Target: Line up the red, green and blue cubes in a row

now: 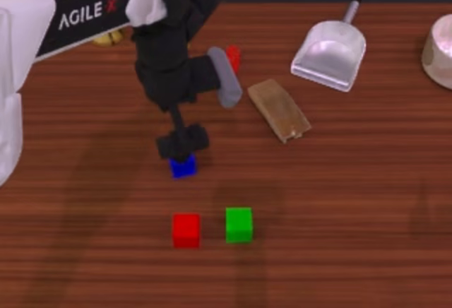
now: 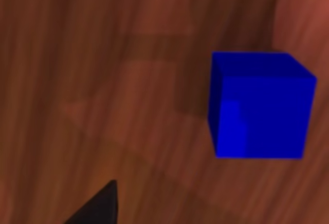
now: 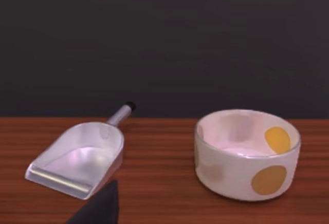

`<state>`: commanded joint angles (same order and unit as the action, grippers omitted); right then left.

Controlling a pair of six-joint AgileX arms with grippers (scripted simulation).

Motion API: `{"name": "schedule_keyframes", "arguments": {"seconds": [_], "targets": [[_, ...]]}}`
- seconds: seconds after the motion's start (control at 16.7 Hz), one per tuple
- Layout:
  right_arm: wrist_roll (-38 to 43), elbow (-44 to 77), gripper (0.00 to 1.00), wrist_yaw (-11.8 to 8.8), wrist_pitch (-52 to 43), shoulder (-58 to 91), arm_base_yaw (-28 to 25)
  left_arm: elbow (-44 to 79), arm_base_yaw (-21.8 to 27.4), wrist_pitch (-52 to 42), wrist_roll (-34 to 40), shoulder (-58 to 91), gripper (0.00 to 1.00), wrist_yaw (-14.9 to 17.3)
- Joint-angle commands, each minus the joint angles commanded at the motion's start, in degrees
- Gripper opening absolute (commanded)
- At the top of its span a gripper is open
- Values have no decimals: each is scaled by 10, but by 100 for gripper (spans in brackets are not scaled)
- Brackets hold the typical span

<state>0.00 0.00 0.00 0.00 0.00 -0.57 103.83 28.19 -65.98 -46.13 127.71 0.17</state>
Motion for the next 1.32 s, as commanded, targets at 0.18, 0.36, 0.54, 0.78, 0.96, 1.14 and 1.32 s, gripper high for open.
{"name": "schedule_keyframes", "arguments": {"seconds": [0.18,0.36,0.54,0.78,0.96,1.14,1.32], "targets": [[0,0,100,0,0,0,0,-25,-1,39,0,16,100,0],[0,0,100,0,0,0,0,-63,-2,108,-1,43,100,1],[0,0,100,0,0,0,0,-93,-3,158,-2,66,100,1],[0,0,100,0,0,0,0,-97,-3,164,-2,68,100,1],[0,0,100,0,0,0,0,-97,-3,164,-2,68,77,1],[0,0,100,0,0,0,0,-97,-3,164,-2,68,55,1],[0,0,100,0,0,0,0,-97,-3,164,-2,68,32,1]]}}
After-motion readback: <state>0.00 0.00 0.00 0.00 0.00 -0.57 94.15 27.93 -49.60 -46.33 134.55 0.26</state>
